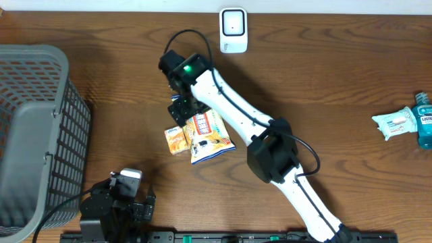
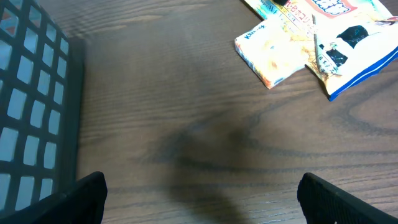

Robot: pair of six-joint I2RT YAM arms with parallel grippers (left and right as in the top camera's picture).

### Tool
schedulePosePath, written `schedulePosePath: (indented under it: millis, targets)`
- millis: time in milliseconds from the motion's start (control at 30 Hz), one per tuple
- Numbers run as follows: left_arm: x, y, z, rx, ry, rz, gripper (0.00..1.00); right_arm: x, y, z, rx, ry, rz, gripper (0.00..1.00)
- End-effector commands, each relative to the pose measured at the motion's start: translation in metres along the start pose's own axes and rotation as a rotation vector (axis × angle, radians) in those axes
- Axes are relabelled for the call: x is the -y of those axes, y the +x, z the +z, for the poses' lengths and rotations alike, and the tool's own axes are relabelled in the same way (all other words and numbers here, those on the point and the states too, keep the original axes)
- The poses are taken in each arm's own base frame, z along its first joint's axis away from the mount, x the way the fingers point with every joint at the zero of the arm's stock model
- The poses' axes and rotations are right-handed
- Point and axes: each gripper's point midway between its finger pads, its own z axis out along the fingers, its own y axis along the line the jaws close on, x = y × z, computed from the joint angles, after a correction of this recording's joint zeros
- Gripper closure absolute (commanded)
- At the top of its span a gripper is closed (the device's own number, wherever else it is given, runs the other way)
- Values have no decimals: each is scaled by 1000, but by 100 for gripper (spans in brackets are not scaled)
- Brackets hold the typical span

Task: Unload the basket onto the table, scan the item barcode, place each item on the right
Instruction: 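Move the right gripper back to the yellow snack pack and grasp it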

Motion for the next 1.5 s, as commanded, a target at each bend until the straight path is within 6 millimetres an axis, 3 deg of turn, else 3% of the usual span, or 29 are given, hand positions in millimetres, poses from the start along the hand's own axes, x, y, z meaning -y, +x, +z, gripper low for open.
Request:
schedulePosePath:
  millis: [0,200,467,567,600,633,667,1133,1233,1333,1400,1467]
  targets:
    - [-1,1,0,-5,-8,-17,2,-4,1,-2,19,53,-51,9]
    - [-1,1,0,-5,-8,-17,2,18,14,21,-23,186,51,22]
    - [-1,1,0,-5,-8,-17,2,17,28,42,-72,193,71,26]
    - [-1,1,0,-5,-8,-17,2,14,36,50,-89,206,100,36]
    - [-1,1,0,-5,-8,-17,2,13,38,53,-92,210,108,33]
    - [-1,1,0,-5,-8,-17,2,13,40,55,-96,213,109,9]
    - [-1,1,0,-5,-8,-17,2,12,41,57,-100,215,108,1]
    - [-1,1,0,-5,-8,-17,2,9,46,62,-113,209,103,1]
    - [-1,1,0,-5,-8,-17,2,18,51,65,-120,257,132,20]
    - [-1,1,0,-5,-8,-17,2,26,57,67,-131,304,173,55]
    - [-1,1,0,-5,-8,-17,2,27,59,67,-134,314,185,67]
    - [-1,1,0,-5,-8,-17,2,28,59,67,-134,316,184,72]
